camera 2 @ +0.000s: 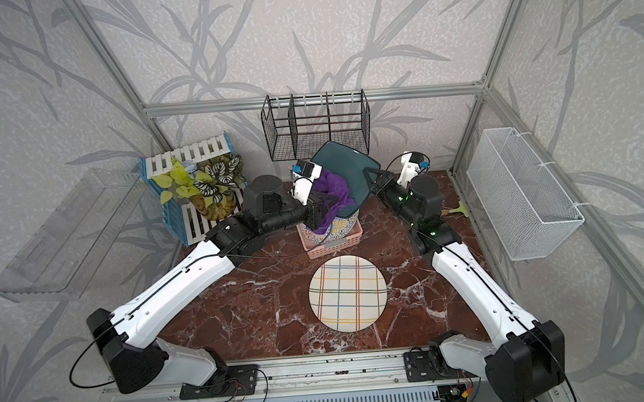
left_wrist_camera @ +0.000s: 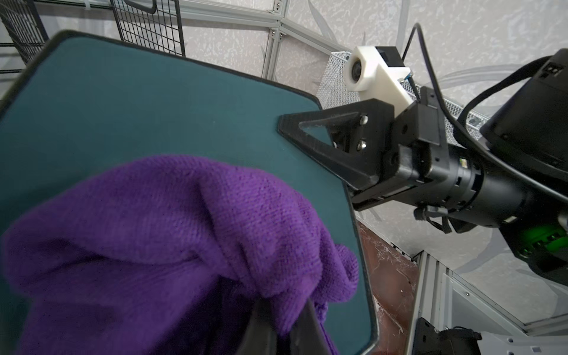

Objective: Wipe the wet plate dry
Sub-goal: Wipe the plate with towel.

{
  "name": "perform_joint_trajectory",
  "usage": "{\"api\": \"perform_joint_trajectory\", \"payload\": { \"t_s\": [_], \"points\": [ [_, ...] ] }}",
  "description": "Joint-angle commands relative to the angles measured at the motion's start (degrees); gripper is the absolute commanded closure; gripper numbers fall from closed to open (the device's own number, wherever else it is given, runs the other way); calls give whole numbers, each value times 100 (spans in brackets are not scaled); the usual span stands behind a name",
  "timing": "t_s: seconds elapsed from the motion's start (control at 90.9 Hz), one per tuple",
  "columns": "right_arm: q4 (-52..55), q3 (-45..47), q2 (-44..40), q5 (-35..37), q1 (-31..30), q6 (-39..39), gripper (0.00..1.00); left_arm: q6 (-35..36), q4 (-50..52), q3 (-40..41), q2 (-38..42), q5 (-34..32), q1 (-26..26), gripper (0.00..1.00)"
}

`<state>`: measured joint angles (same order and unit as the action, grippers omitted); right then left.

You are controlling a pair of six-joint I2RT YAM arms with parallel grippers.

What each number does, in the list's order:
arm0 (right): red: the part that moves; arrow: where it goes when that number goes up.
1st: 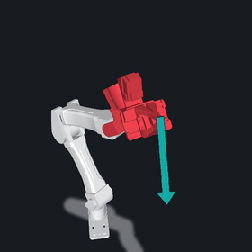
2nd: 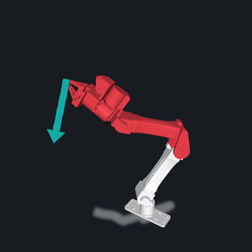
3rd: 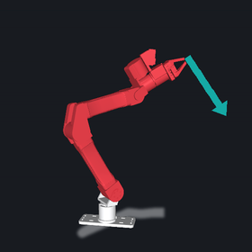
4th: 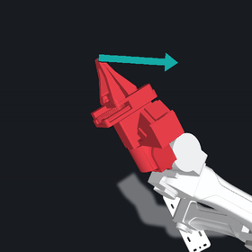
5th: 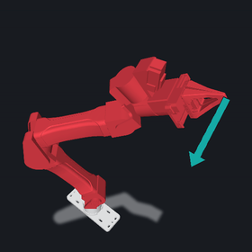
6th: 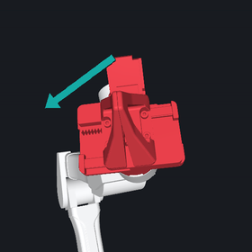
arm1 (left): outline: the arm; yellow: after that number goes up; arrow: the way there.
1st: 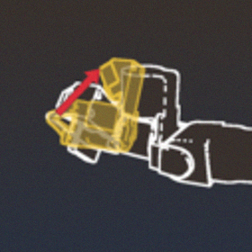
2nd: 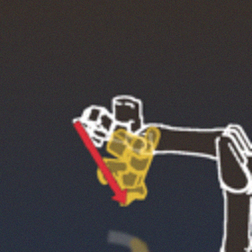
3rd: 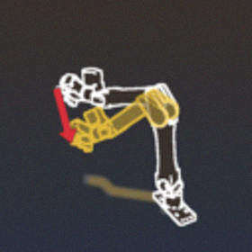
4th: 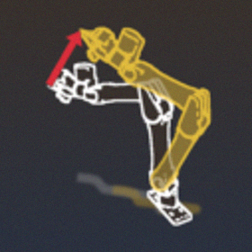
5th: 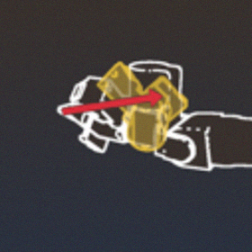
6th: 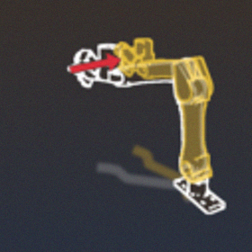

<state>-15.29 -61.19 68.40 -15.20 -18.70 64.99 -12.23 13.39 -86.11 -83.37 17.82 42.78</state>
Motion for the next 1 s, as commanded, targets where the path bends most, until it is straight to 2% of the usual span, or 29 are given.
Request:
{"api": "perform_joint_trajectory", "payload": {
  "t_s": [0.0,0.099,0.176,0.253,0.319,0.451,0.517,0.572,0.671,0.825,0.902,0.99],
  "points": [
    [-1597,-719,-101,-420,-333,339,100,-167,237,-149,-336,371,117,100],
    [-1520,-767,-143,-311,-398,232,100,-295,292,-536,-601,-198,158,100],
    [-1381,-625,-312,-199,-398,127,100,-532,349,-806,-677,-693,-143,100],
    [-1366,-482,-399,-439,-418,83,100,-970,232,-965,-696,-719,-675,100],
    [-1516,-380,-415,-737,-515,64,100,-972,191,-1209,-774,-656,-837,100],
    [-1692,-215,-501,-527,-626,77,100,-470,490,-1801,-1253,116,-373,100],
    [-1749,-178,-536,-216,-555,124,100,-248,590,-1784,-1367,58,-24,100],
    [-1734,-198,-526,-153,-339,345,100,-307,484,-1557,-1261,-4,19,100],
    [-1841,-76,-545,-173,161,828,100,-1017,-497,-682,-679,265,-481,100],
    [-2280,274,-718,-354,884,1494,100,-3406,-2893,676,261,1635,-1793,100],
    [-2575,419,-848,-384,1065,1678,100,-4447,-4122,1101,473,1906,-2142,100],
    [-2992,474,-887,-423,1088,1854,100,-5521,-5258,1364,460,2052,-2295,100]
  ]
}}
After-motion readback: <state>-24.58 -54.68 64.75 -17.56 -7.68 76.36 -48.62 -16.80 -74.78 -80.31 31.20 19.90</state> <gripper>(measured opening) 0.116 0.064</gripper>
